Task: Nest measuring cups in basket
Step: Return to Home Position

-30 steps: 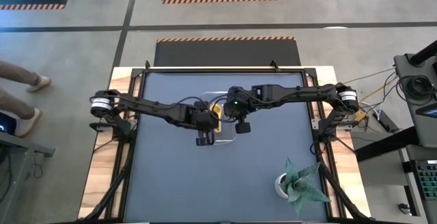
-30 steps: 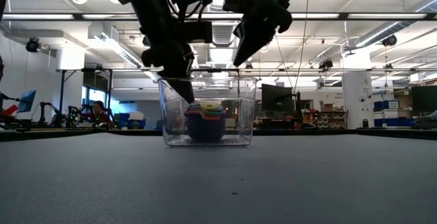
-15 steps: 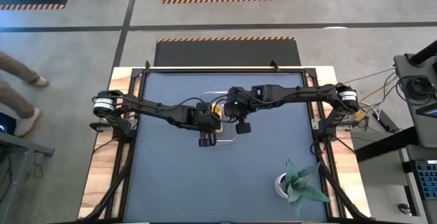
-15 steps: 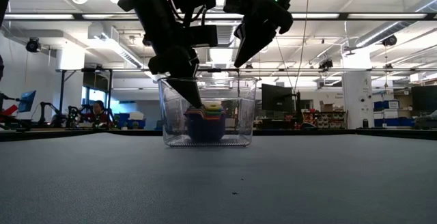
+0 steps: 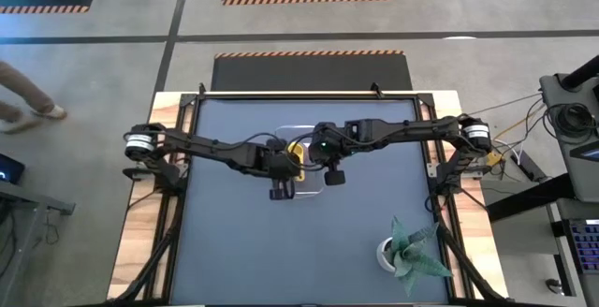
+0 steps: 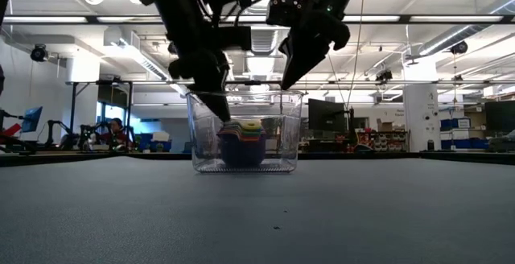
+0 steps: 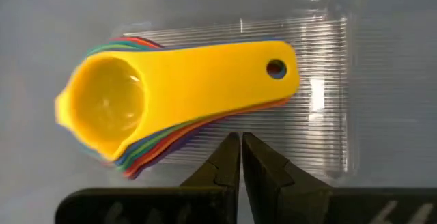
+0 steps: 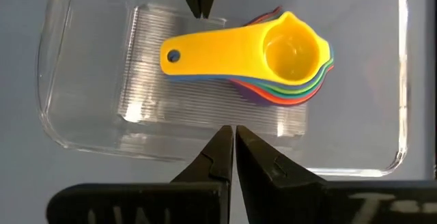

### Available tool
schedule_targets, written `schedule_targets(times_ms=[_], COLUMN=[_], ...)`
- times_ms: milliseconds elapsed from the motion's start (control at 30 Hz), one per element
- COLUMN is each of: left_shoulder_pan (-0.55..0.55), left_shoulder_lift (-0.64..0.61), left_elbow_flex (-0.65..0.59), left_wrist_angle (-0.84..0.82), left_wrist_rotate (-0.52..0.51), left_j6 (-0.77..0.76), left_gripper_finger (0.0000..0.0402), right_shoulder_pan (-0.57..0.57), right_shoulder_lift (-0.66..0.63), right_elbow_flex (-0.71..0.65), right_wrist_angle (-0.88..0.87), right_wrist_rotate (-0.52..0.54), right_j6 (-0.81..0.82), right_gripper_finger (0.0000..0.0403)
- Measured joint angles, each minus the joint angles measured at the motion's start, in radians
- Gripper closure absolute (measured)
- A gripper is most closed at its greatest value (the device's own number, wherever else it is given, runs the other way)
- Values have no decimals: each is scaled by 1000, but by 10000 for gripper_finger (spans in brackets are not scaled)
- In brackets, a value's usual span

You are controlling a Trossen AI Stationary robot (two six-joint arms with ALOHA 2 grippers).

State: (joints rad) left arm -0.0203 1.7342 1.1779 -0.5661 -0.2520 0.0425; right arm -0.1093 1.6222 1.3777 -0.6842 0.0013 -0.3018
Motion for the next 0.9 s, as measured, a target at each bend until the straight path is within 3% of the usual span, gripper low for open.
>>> schedule_targets(times_ms=[133, 300, 700, 900], left_shoulder_pan=[-20, -58, -94, -94], left_shoulder_lift=[-67, -227, -812, -1054], left_elbow_flex=[8, -61, -489, -658], left_wrist_angle=[-37, 29, 462, 585], left_wrist_rotate=[-29, -46, 16, 17], left_j6=[10, 73, 211, 211], left_gripper_finger=[402, 402, 402, 402], right_shoulder_pan=[0, 0, 0, 0], right_shoulder_lift=[-17, -102, -536, -733], right_elbow_flex=[-6, -89, -514, -684], right_wrist_angle=[30, 144, 534, 652], right_wrist_rotate=[-2, -35, -88, -88], right_j6=[-38, -87, -92, -86], right_gripper_finger=[394, 394, 394, 394])
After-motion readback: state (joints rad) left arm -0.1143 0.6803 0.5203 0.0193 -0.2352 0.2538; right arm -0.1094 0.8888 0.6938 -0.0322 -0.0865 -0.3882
